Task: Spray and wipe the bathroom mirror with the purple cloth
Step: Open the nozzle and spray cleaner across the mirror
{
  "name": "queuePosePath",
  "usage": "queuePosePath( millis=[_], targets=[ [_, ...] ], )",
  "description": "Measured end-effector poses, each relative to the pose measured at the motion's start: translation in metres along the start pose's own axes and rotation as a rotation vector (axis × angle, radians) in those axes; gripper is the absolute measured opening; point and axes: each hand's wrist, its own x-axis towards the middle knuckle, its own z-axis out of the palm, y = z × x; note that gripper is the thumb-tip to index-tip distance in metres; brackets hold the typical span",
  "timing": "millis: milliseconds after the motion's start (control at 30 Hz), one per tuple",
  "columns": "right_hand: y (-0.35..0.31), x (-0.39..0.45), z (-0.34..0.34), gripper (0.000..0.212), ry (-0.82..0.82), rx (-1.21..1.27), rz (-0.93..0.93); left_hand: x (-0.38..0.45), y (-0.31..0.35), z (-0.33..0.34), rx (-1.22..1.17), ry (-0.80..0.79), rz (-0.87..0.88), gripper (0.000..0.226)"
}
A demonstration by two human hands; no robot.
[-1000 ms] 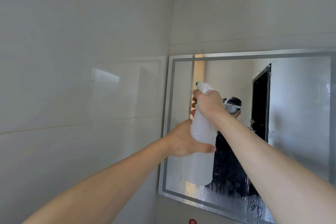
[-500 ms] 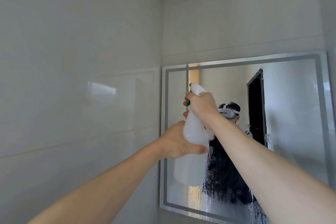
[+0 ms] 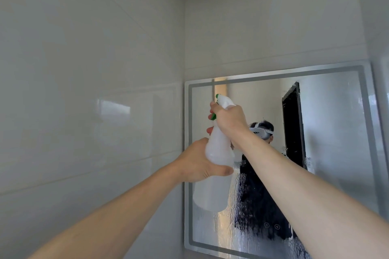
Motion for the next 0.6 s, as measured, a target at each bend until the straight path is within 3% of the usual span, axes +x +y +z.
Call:
queuePosePath(
  millis=[600],
  targets=[
    [-0.005,0.016,0.01,0.029,0.04,-0.11,-0.054,0.016,-0.004,-0.011,0.019,-0.005,0.049,0.032]
  ],
)
